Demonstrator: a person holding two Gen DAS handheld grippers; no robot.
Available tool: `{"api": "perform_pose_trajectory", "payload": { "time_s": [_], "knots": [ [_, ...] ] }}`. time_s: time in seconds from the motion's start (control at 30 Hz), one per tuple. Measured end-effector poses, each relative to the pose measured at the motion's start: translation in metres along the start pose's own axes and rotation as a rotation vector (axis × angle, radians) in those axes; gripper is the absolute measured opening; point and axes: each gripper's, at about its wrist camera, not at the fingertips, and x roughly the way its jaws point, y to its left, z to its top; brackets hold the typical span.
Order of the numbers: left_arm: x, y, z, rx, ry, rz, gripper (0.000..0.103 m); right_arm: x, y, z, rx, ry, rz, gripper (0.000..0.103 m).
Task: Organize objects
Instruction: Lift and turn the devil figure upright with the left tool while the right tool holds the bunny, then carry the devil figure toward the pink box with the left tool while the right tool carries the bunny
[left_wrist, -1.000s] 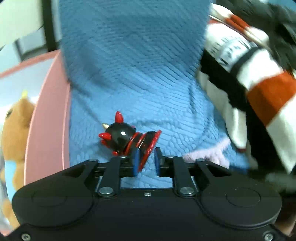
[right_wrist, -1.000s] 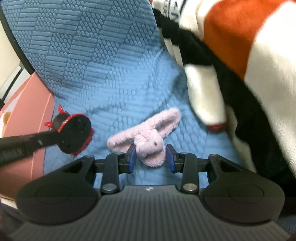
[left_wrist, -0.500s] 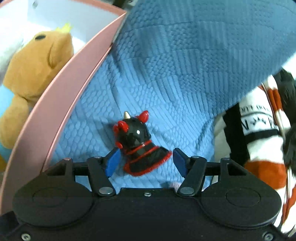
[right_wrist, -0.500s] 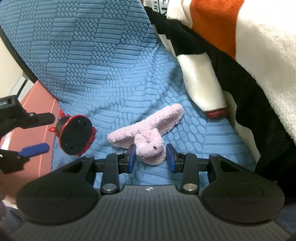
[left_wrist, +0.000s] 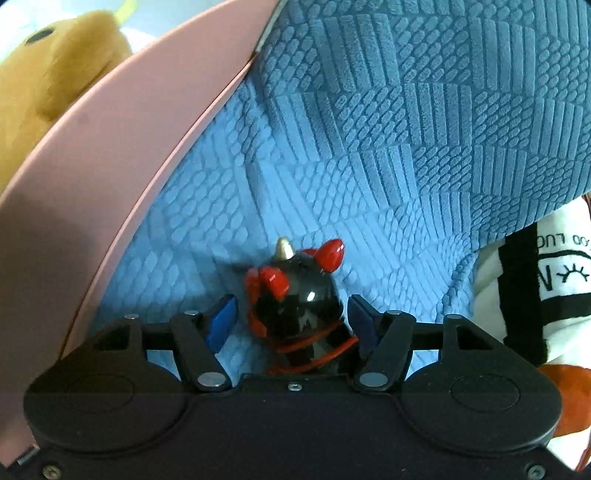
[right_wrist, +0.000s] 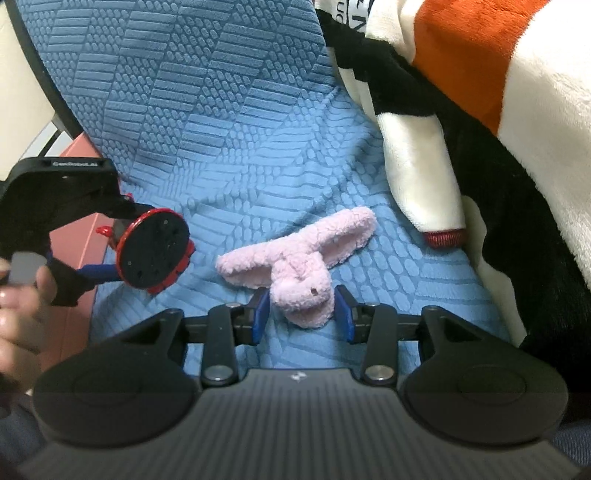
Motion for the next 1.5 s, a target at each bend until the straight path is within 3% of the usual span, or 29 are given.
{"api": "perform_pose_trajectory", "payload": {
  "time_s": [0.1,0.4,0.67,0.87,1.0,1.23,1.5],
  "knots": [
    [0.005,-0.004,0.001,0.027,0.009,0.011,0.055,0.001,-0.004,0.003,0.018,-0.003,0.008,0.042],
    [0.002,-0.018,-0.004,0.152,0.014,-0.017,0.052,0.001,-0.006,0.006,0.016,-0.009,0.014,0.042],
    [-0.029,-0.043,-0.035,0.466,-0.107,0.065,0.052,0.002,-0.009,0.005,0.02,-0.015,0.019,0.042],
    [-0.051,-0.047,-0.061,0.605,-0.176,0.067,0.052,-0.001,-0.01,0.005,0.041,-0.02,0.021,0.041],
    [-0.061,-0.038,-0.075,0.633,-0.194,0.054,0.052,-0.003,-0.011,0.005,0.051,-0.023,0.024,0.041],
    [-0.06,-0.026,-0.088,0.642,-0.158,0.045,0.053,-0.006,-0.008,0.005,0.049,-0.029,0.024,0.042],
    [-0.064,-0.024,-0.098,0.655,-0.154,0.034,0.063,-0.009,-0.003,0.008,0.023,-0.031,0.011,0.037]
  ]
}}
